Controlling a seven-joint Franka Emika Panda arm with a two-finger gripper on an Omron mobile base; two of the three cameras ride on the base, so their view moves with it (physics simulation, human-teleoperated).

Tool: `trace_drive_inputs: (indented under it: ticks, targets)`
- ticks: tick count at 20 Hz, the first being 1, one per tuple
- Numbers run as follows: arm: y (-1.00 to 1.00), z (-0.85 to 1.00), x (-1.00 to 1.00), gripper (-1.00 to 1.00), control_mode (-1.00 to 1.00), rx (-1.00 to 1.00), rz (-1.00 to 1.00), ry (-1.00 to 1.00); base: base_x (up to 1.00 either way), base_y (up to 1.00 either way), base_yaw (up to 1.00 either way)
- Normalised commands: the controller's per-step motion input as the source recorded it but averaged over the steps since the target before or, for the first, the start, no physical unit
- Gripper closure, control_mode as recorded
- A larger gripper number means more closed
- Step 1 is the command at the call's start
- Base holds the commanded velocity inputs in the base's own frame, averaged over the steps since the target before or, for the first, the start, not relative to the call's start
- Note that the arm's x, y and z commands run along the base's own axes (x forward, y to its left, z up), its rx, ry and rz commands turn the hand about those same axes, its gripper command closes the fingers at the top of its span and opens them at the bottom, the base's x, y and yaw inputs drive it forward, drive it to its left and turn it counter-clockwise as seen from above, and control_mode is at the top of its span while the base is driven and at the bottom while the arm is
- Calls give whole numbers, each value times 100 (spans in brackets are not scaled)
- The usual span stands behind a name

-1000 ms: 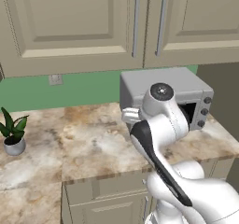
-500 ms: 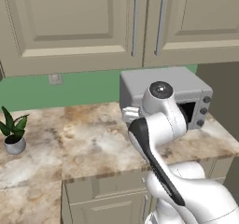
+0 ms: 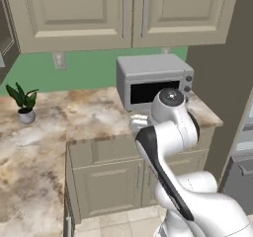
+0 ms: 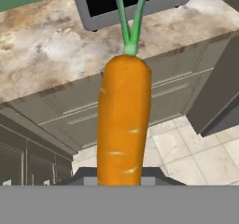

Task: Place the carrot in the correct fridge rack based on whether it is a fruit or vegetable. Finally, close the fridge door.

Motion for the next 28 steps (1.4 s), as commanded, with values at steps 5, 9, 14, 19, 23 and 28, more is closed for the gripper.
trace_drive_inputs:
  ticks: [5, 9, 14, 19, 23, 28]
  targets:
    - [0, 0, 0, 100, 100, 0, 0, 0, -97, 2, 0]
    - [0, 0, 0, 100, 100, 0, 0, 0, -41, 21, 0]
    - [0, 0, 0, 100, 100, 0, 0, 0, -15, -64, -1]
    - [0, 0, 0, 100, 100, 0, 0, 0, 0, -100, -2]
    - [0, 0, 0, 100, 100, 0, 0, 0, 8, -91, -5]
    - [0, 0, 0, 100, 100, 0, 0, 0, 36, -65, -11]
